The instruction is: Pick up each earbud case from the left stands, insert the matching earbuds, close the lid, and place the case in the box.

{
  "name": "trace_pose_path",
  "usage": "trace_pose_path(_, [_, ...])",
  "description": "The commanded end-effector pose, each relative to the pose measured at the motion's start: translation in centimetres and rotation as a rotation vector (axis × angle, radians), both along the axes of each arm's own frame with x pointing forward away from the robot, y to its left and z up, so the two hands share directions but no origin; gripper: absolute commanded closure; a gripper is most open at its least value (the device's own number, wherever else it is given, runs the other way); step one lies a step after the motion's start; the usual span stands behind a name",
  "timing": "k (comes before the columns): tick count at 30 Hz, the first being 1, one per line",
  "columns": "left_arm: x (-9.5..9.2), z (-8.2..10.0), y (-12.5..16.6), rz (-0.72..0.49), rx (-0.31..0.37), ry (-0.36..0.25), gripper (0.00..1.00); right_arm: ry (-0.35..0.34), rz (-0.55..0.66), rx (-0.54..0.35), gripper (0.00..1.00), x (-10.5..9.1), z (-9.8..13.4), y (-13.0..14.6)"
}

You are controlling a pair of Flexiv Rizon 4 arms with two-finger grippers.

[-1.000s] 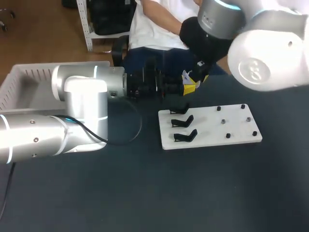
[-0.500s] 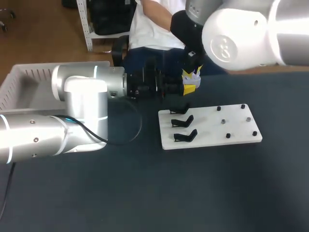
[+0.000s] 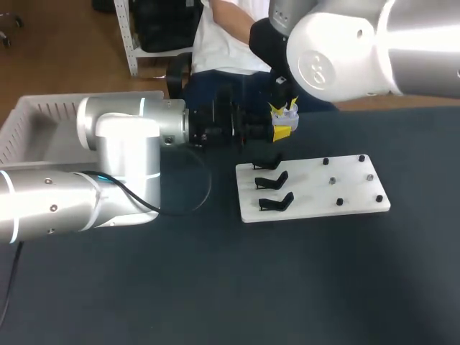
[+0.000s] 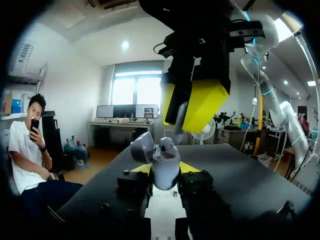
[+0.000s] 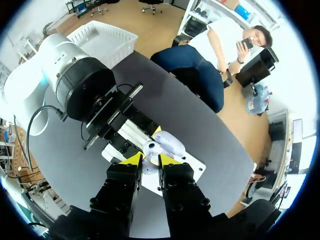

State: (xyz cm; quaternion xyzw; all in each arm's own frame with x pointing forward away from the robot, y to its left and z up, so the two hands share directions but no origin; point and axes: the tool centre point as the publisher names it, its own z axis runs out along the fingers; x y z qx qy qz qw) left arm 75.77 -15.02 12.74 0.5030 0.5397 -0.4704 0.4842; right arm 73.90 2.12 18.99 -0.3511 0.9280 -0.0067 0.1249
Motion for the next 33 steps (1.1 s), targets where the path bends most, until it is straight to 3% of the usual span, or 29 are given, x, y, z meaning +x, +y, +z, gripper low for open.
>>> trace_pose_path(1, [-0.2, -0.1, 0.0, 0.006, -0.004, -0.004, 1.00, -0.021, -0.001, 0.002, 1.00, 0.1, -0.1, 0.0])
trace_pose_path(33, [-0.2, -0.1, 0.0, 0.006, -0.004, -0.004, 1.00, -0.001, 0.019, 0.001, 1.00, 0.7, -1.1, 0.4])
